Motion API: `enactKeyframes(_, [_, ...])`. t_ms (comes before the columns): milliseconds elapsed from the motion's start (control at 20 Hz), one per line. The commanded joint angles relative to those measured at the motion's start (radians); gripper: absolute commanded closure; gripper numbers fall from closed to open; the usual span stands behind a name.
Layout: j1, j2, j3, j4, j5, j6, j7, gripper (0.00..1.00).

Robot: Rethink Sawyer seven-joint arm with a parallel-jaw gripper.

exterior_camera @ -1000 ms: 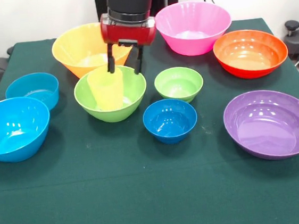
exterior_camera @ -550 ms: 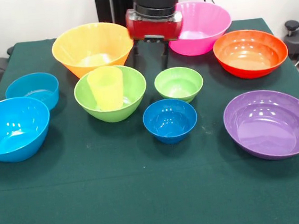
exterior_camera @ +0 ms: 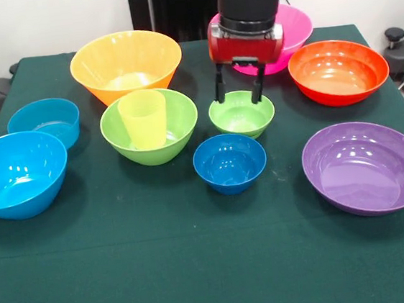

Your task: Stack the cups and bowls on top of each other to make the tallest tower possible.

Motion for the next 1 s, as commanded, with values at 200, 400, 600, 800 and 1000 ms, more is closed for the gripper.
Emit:
enactKeyframes(200, [-0.025,0.177,0.103,-0.233,0.007,0.038,0.053,0.0])
enactKeyframes(400, [-0.043,0.207,0.114,-0.253,-0.01,0.015,0.041,0.0])
enactKeyframes(600, [-0.055,0.221,0.134,-0.269,-0.016,0.02,0.029,0.0])
enactKeyframes(800, [-0.052,0.234,0.16,-0.275,-0.009,0.032,0.03,0.0])
enactKeyframes(1000, [-0.032,0.244,0.173,-0.278,0.01,0.038,0.057,0.0])
